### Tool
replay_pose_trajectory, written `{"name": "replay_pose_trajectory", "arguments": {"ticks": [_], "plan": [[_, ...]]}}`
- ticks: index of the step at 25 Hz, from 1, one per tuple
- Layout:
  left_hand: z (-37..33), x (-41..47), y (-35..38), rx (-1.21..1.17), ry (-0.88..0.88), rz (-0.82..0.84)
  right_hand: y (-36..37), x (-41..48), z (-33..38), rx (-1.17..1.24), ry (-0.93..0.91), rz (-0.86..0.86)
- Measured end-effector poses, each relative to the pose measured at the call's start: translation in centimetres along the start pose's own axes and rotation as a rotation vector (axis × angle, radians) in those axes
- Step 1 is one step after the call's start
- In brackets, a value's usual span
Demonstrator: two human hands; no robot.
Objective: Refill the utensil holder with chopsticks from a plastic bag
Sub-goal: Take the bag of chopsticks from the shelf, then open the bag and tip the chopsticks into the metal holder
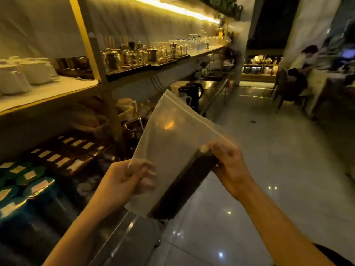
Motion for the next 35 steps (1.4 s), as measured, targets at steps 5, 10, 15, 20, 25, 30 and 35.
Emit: {"name": "replay_pose_trajectory", "arguments": {"ticks": [5, 10, 15, 20, 25, 30, 35], "plan": [[0.0, 1.9, 15.7, -0.152, -0.072, 0.197, -13.9, -5.0, 1.8, 0.094, 0.010, -0.192], [-0.9, 2.0, 31.6, -0.193, -0.133, 0.474, -26.9, -11.5, 3.4, 0.132, 0.005, -0.461], [-1.3, 1.7, 43.1, -0.219, -0.222, 0.731, -35.4, -17.0, 5.7, 0.078, -0.037, -0.736], [-1.5, 0.8, 53.2, -0.173, -0.207, 1.040, -40.5, -22.9, 9.0, -0.051, -0.089, -1.075], [-2.0, -1.0, 61.2, -0.136, -0.138, 1.291, -42.8, -29.2, 12.5, -0.191, -0.069, -1.320], [-3.8, -3.8, 67.1, -0.212, -0.080, 1.406, -44.7, -33.5, 14.5, -0.319, -0.034, -1.448], [-6.6, -7.5, 73.3, -0.271, -0.041, 1.426, -47.6, -38.7, 16.1, -0.381, -0.004, -1.501]]}}
Point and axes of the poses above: each hand's wrist, its own x-axis towards the middle knuckle, its own y-axis out of the palm, z = x × y, the point moved 6 cm from there along x, towards the middle knuckle, and after that the axes turned 4 degrees about -x, right-handed, at the moved point
